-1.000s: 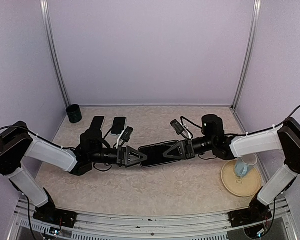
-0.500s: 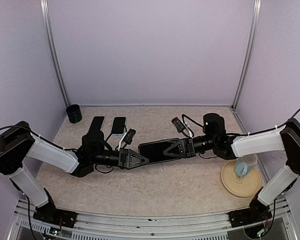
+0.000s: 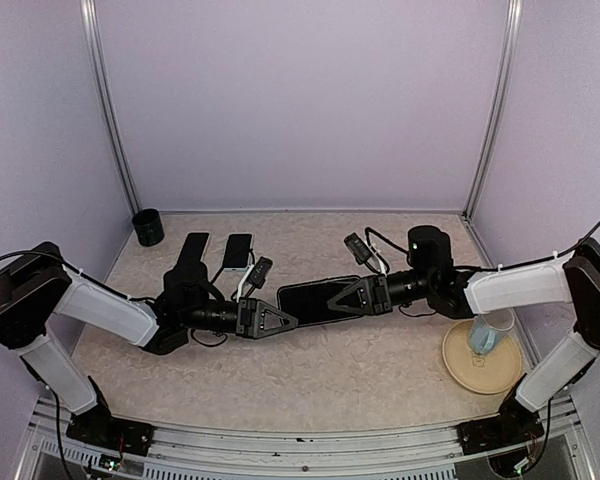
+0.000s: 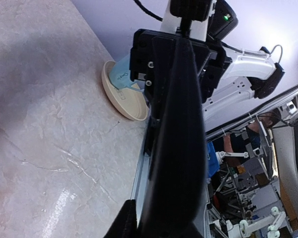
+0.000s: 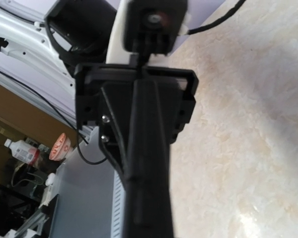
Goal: Put the phone into the phone case
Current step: Press the phone with the phone case.
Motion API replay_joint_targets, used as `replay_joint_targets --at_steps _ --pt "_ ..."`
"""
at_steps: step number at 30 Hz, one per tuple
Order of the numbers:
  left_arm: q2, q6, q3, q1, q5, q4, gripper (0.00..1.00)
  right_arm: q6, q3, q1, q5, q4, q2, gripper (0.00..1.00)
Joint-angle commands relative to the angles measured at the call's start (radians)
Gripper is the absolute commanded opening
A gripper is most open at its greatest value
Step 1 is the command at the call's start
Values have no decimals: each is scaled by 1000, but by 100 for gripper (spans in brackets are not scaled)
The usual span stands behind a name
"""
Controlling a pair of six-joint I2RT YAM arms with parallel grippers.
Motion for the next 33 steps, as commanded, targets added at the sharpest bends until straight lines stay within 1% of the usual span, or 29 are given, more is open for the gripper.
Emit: replay_joint_targets --at_steps 1,3,5,10,12,14,16,21,22,24,26,28,30,33 --pt "-7 -18 11 -1 -20 1 30 -35 -2 9 35 41 -39 0" --pt "-16 -14 6 2 -20 1 40 -28 -2 8 36 46 -42 0" --pt "-30 -10 -4 13 -23 1 45 -26 -2 6 35 46 -44 0" --pt "-69 -4 -22 49 -21 -3 44 -13 -8 2 25 58 -41 0" --pt "-72 0 -20 55 -17 -3 39 -6 -11 2 20 66 -36 0" --pt "-72 -2 -21 56 -17 2 27 -4 -11 2 18 68 -33 0" --pt "-66 -7 -20 56 -13 12 21 2 -14 0 18 73 -32 0" --pt "-49 -16 -19 48 -2 28 21 18 -18 -4 10 91 -32 0" --pt "-48 -17 -19 47 -2 28 19 19 -16 -3 6 93 -33 0" --pt "-45 -17 -21 47 -2 32 9 22 -20 -8 -3 102 -34 0" --pt "-47 -19 -25 47 7 54 3 53 -35 -20 -24 152 -32 0" --pt "-50 -41 -42 50 35 111 0 121 -63 -38 -65 241 -24 0" --pt "-54 -68 -57 53 57 177 0 169 -80 -53 -91 320 -13 0" --pt "-59 -84 -63 53 75 220 0 201 -87 -61 -110 359 2 0"
